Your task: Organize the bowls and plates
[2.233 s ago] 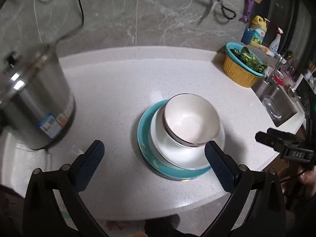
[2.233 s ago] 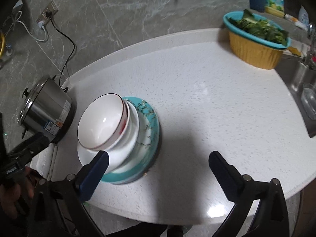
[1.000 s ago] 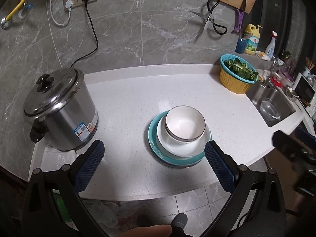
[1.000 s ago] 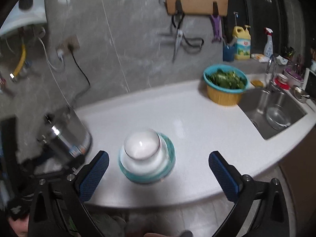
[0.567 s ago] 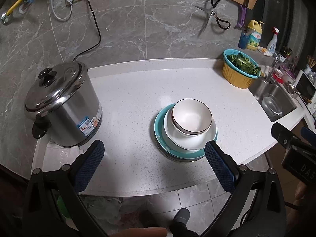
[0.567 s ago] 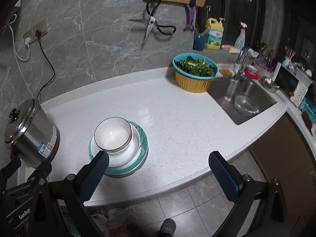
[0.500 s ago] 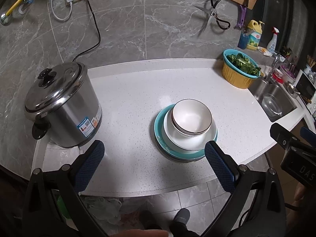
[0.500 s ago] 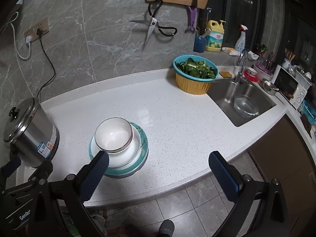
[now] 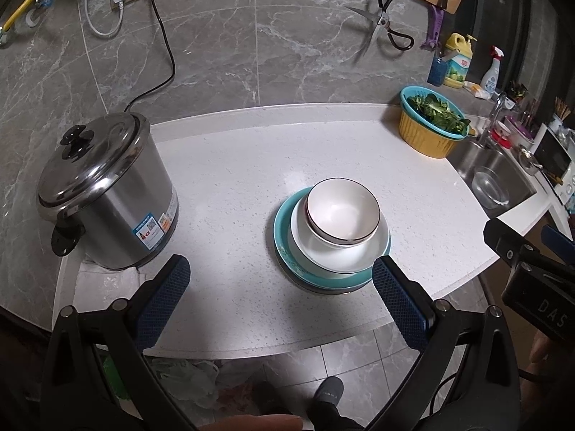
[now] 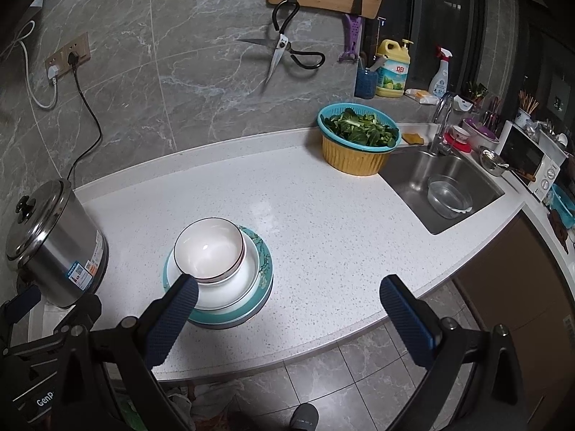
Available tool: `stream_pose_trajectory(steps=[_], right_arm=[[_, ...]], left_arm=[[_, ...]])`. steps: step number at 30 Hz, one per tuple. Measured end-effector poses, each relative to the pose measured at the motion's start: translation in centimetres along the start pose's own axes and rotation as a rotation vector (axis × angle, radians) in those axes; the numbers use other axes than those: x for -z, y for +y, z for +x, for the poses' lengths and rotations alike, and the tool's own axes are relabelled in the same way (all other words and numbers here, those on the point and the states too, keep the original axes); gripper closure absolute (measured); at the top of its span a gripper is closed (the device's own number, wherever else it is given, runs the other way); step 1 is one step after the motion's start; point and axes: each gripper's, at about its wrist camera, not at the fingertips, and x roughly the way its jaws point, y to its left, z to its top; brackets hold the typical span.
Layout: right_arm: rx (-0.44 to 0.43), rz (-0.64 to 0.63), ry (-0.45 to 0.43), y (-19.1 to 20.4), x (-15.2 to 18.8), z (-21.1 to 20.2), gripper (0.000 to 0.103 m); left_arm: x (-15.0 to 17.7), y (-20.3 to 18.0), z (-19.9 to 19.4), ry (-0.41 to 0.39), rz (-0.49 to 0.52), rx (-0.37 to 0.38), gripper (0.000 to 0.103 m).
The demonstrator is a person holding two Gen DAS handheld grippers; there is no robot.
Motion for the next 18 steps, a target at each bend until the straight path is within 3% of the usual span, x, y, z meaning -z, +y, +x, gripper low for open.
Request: stream_pose_trajectory(steps=[18], right_arm=[[-0.006, -0.009, 0.014, -0.12, 0.01, 0.48, 0.0]], left_arm=[[0.37, -0.16, 0.1, 0.006, 0.01, -0.005, 0.0]])
